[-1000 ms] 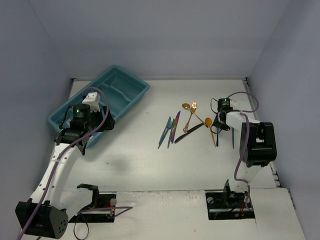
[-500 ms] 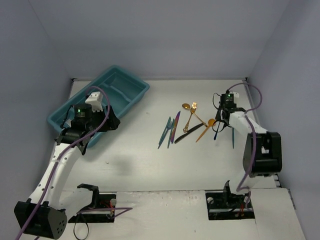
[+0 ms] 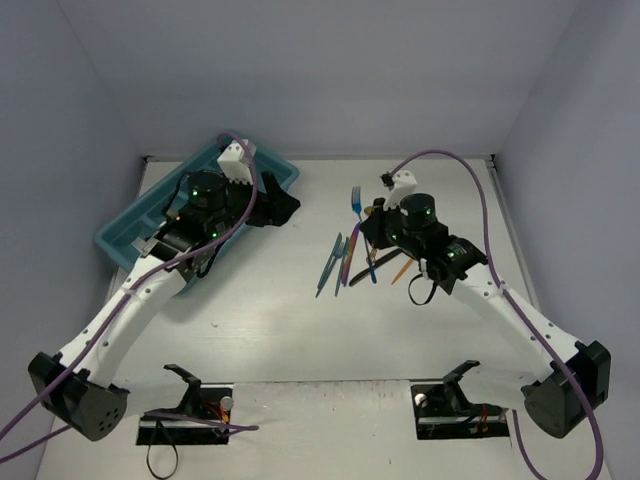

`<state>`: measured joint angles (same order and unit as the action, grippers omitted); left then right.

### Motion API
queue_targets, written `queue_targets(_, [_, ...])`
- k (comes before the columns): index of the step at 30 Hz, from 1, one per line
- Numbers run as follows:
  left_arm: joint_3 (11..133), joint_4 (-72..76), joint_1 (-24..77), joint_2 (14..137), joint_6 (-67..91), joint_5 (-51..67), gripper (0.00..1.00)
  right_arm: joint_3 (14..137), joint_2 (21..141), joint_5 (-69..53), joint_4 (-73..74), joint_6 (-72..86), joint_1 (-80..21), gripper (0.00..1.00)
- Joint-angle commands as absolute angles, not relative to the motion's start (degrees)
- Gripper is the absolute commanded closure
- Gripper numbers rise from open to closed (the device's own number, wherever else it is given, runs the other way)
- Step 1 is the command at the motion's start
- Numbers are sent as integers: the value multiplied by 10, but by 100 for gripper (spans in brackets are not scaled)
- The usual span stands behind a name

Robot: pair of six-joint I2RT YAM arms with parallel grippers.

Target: Sort the eating utensils into containers

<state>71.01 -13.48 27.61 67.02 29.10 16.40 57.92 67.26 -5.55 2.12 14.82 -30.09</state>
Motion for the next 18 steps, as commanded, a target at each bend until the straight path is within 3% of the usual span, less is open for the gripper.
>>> queue_targets(1, [768, -57, 327, 714, 287, 124, 35, 597, 663, -76, -36, 170, -382, 100])
queue_targets(13, [801, -80, 402, 778, 222, 47, 35, 607, 676, -82, -76, 192, -448, 100])
queue_targets(18, [787, -74, 405, 780, 226, 47, 50, 609, 684, -82, -83, 194, -453, 100])
